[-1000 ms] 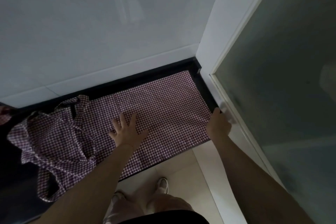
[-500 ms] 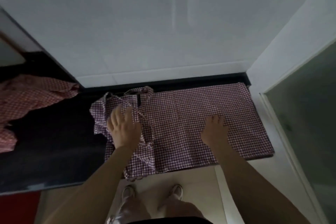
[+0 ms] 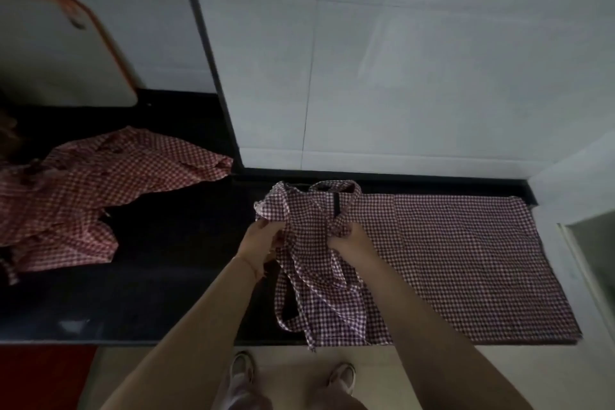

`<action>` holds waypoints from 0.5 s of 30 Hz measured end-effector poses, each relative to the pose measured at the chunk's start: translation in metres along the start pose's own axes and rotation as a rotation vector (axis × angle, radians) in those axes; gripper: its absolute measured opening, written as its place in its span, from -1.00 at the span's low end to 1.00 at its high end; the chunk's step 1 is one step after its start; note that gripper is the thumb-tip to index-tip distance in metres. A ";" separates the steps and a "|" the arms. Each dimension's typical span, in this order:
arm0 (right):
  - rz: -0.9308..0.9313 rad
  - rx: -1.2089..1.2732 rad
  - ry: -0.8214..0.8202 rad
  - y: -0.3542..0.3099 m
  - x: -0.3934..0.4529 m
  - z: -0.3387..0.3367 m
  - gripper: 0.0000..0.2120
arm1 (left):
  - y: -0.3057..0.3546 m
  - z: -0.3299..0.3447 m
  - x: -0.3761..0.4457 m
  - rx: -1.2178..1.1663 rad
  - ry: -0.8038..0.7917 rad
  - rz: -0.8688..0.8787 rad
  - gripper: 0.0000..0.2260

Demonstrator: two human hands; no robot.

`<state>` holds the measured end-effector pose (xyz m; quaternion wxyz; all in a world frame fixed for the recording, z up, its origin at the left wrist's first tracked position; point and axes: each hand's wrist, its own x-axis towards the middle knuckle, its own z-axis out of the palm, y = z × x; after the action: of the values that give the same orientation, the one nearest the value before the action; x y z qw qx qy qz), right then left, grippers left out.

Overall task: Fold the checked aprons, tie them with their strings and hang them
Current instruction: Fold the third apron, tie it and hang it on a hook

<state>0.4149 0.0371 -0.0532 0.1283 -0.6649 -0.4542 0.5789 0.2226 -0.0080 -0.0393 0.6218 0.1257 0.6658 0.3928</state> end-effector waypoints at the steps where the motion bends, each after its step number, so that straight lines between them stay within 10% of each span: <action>1: 0.025 0.010 0.004 -0.004 0.002 0.003 -0.70 | 0.001 -0.002 0.004 0.006 -0.033 -0.002 -0.89; 9: -0.088 0.294 -0.057 -0.048 -0.018 0.000 -0.79 | 0.026 -0.001 0.011 0.183 -0.096 0.072 -0.95; 15: -0.115 -0.108 -0.022 -0.074 -0.031 -0.011 -0.70 | 0.050 0.016 -0.028 0.779 -0.608 0.107 -0.84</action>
<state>0.3930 0.0589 0.0219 0.1203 -0.6373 -0.5235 0.5526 0.2267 0.0125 0.0168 0.6737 0.4914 0.5443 0.0916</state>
